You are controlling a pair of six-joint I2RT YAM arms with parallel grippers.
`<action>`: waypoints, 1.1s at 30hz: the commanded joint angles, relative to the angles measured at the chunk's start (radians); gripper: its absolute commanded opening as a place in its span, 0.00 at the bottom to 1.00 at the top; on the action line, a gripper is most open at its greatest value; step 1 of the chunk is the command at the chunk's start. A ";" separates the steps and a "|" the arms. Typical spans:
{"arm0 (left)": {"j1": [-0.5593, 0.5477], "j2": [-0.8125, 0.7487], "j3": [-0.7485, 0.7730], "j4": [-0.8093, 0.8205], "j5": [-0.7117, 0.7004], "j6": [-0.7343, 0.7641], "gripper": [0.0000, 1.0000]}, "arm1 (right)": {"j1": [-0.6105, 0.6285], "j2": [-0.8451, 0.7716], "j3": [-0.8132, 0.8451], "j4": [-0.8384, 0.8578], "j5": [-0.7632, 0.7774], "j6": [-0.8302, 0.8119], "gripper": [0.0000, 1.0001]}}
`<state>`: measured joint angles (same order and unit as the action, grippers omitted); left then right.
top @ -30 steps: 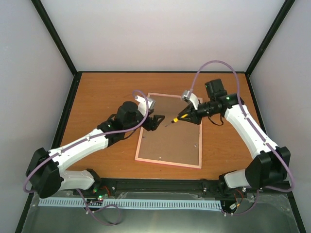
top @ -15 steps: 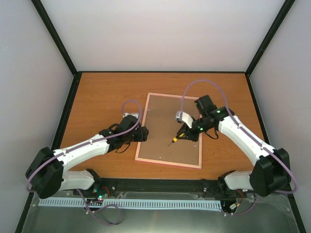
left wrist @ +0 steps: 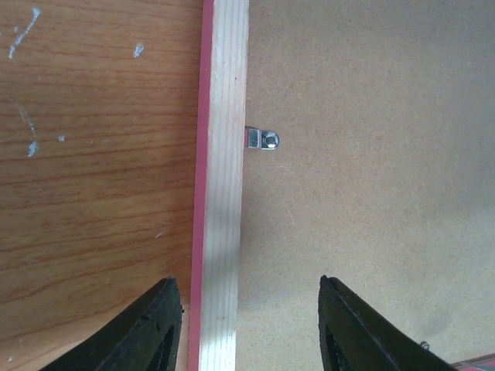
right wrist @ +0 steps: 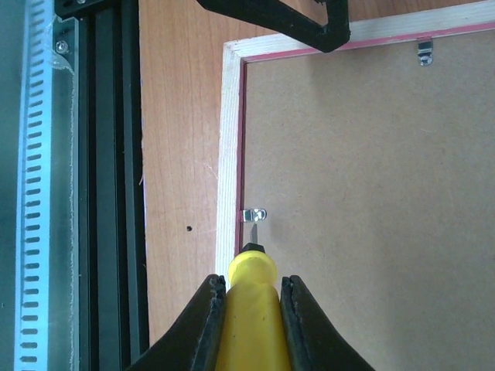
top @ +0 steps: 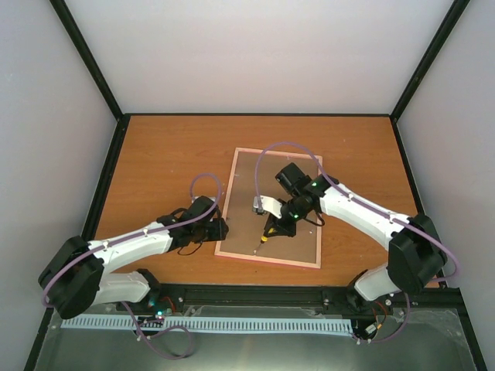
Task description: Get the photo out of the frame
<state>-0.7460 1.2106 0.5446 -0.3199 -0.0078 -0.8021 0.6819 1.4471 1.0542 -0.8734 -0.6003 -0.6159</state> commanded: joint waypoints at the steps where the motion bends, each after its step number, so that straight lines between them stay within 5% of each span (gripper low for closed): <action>1: 0.005 0.012 -0.010 0.011 0.018 -0.011 0.49 | 0.039 0.026 0.050 0.020 0.037 0.011 0.03; 33: -0.001 0.137 -0.021 0.110 0.040 0.040 0.45 | 0.110 0.104 0.085 0.017 0.063 0.019 0.03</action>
<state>-0.7464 1.3338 0.5190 -0.2256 0.0181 -0.7761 0.7765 1.5291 1.1194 -0.8570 -0.5423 -0.6014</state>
